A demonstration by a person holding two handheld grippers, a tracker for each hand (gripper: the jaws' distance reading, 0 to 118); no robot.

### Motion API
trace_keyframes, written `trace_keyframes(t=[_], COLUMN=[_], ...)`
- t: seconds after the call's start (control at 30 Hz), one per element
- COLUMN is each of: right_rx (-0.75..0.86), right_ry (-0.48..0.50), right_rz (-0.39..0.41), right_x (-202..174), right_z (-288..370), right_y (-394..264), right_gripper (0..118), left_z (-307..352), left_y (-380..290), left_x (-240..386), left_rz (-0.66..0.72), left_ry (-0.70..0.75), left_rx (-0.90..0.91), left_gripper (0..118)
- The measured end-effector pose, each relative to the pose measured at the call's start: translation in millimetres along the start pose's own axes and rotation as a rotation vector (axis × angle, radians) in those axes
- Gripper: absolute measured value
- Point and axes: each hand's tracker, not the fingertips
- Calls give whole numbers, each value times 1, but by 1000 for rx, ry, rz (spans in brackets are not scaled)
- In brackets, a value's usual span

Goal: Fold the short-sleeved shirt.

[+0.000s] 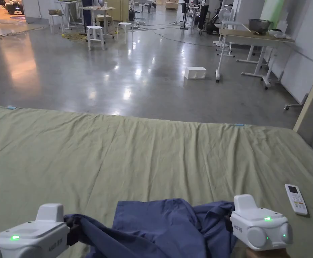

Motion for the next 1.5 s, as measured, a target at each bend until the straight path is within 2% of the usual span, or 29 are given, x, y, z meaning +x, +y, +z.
trace_keyframes(t=[0.37,0.5,0.57,0.83,1.13,1.27,1.4,1.5], right_rx=[207,306,345,505,559,575,572,572], right_ry=[-127,-179,-169,-222,-257,-314,-313,-320], right_rz=[-71,-67,-97,-108,-129,-94,-106,-109], right_x=[44,54,60,75,82,80,83,87], right_z=[120,159,177,228,233,224,216,207], right_y=[61,79,91,139,184,208,227,239], right_gripper=[2,2,2,2,2,2,2,2], left_z=[89,124,140,176,163,153,140,145], left_y=[75,106,124,180,211,229,251,242], left_x=[-32,-47,-54,-67,-62,-54,-54,-55], left_rz=[-13,-13,-8,-23,-53,-75,-69,-64], left_ry=[68,108,119,155,178,191,196,200], left_rx=[197,266,301,381,379,367,365,360], left_gripper=[7,7,7,7,7,7,7,7])
